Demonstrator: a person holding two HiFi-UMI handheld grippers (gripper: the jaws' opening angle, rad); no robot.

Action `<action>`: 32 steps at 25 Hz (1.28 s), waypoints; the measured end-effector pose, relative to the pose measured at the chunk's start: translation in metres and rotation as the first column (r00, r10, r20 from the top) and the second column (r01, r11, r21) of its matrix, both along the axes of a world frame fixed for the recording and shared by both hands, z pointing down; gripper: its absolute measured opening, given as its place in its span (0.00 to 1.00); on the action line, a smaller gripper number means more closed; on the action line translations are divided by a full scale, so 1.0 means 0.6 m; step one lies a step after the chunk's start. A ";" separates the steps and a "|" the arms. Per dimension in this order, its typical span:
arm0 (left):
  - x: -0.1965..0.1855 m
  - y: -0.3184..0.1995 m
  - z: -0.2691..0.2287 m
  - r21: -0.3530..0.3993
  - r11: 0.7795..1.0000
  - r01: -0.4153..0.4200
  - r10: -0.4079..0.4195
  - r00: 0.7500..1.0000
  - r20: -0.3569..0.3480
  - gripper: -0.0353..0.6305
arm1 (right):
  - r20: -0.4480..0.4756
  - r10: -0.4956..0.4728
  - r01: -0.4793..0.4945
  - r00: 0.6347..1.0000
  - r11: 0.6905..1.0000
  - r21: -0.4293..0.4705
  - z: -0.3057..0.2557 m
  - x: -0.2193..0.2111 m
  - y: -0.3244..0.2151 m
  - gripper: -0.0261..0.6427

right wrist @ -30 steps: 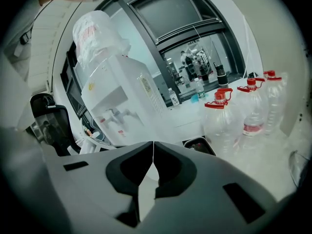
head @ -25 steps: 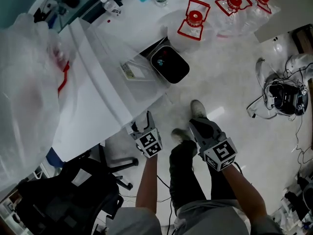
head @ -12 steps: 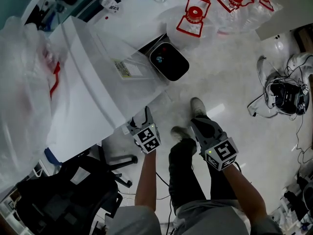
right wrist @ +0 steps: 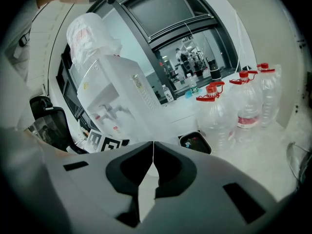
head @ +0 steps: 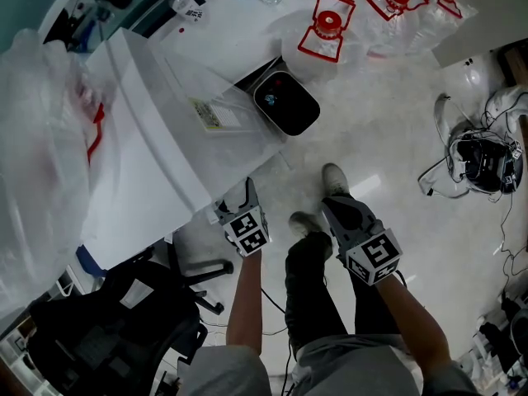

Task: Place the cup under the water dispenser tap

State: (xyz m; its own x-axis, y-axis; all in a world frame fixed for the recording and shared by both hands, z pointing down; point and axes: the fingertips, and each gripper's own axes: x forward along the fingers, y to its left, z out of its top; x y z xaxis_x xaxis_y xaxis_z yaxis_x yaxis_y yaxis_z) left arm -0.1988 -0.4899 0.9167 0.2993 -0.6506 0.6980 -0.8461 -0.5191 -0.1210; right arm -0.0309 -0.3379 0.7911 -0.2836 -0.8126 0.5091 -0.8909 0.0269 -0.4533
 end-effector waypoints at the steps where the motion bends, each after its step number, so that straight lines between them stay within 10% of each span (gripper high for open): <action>1: 0.001 0.001 -0.002 -0.004 1.000 -0.001 0.001 1.000 0.000 0.55 | 0.002 0.001 -0.001 1.000 1.000 0.000 -0.002 0.001 -0.001 0.06; 21: 0.017 0.111 -0.239 -0.121 0.993 0.011 -0.027 0.991 -0.132 0.42 | 0.055 -0.064 0.061 0.996 0.997 0.049 -0.169 -0.046 -0.005 0.06; 32: 0.059 0.168 -0.532 -0.009 0.992 -0.126 0.119 0.962 -0.246 0.19 | 0.043 -0.158 0.149 0.987 0.975 0.165 -0.362 -0.082 -0.012 0.06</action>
State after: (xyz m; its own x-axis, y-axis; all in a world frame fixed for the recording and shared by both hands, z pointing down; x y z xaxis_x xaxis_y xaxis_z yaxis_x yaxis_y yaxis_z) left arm -0.1631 -0.3890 0.5974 0.5392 -0.5821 0.6086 -0.7781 -0.6208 0.0955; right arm -0.0800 -0.3452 0.5737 -0.4355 -0.8272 0.3552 -0.8440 0.2379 -0.4807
